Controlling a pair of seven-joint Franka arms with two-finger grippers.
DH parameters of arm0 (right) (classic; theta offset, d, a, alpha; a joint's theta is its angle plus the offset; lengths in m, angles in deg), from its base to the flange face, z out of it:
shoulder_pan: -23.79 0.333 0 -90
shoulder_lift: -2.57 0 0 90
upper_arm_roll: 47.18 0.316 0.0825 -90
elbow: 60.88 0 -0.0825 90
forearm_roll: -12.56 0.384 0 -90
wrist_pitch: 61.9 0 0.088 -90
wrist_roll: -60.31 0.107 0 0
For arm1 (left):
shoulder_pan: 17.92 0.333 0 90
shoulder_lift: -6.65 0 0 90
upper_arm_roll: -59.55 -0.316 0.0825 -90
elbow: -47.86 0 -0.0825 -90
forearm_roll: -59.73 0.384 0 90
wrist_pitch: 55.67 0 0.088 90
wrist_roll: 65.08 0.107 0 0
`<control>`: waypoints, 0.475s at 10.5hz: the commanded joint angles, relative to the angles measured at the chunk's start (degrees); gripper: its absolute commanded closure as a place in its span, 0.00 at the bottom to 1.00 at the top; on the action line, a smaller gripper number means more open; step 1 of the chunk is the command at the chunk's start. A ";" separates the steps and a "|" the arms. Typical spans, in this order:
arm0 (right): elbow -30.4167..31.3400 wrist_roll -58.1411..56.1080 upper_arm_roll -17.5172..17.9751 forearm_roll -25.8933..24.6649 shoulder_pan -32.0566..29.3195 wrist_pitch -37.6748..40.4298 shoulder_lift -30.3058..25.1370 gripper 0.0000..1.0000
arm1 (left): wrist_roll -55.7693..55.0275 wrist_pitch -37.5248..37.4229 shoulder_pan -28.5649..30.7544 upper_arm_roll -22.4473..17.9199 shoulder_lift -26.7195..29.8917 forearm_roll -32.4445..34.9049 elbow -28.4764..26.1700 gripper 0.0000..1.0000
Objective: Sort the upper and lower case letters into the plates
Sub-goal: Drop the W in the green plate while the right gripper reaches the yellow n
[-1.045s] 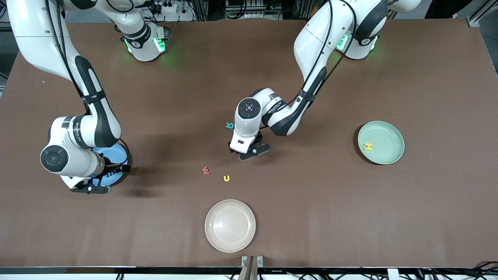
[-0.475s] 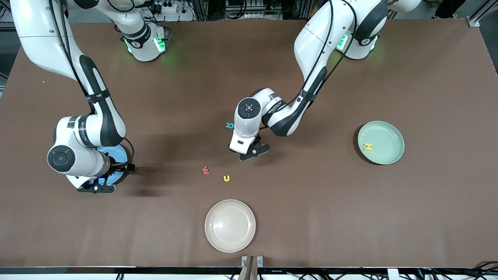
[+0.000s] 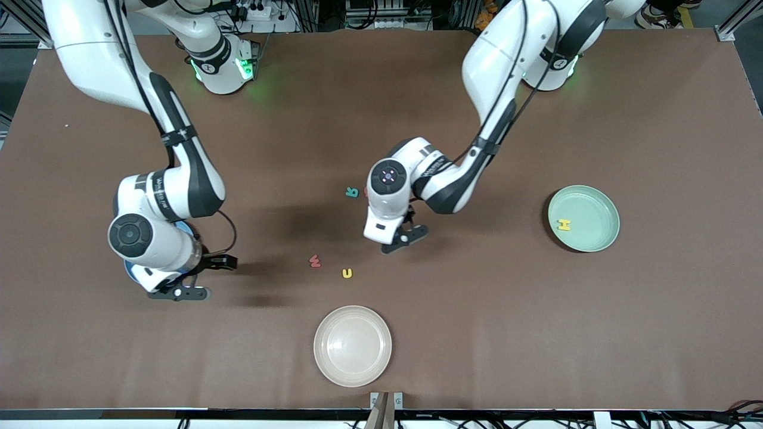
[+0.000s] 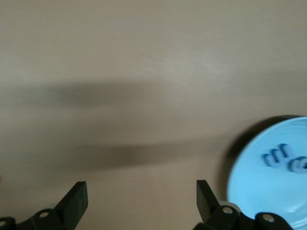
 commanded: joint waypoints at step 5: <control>-12.94 8.57 -0.08 2.28 13.69 0.71 9.42 0.00 | 35.50 -13.90 19.64 4.30 20.99 2.36 -27.82 1.00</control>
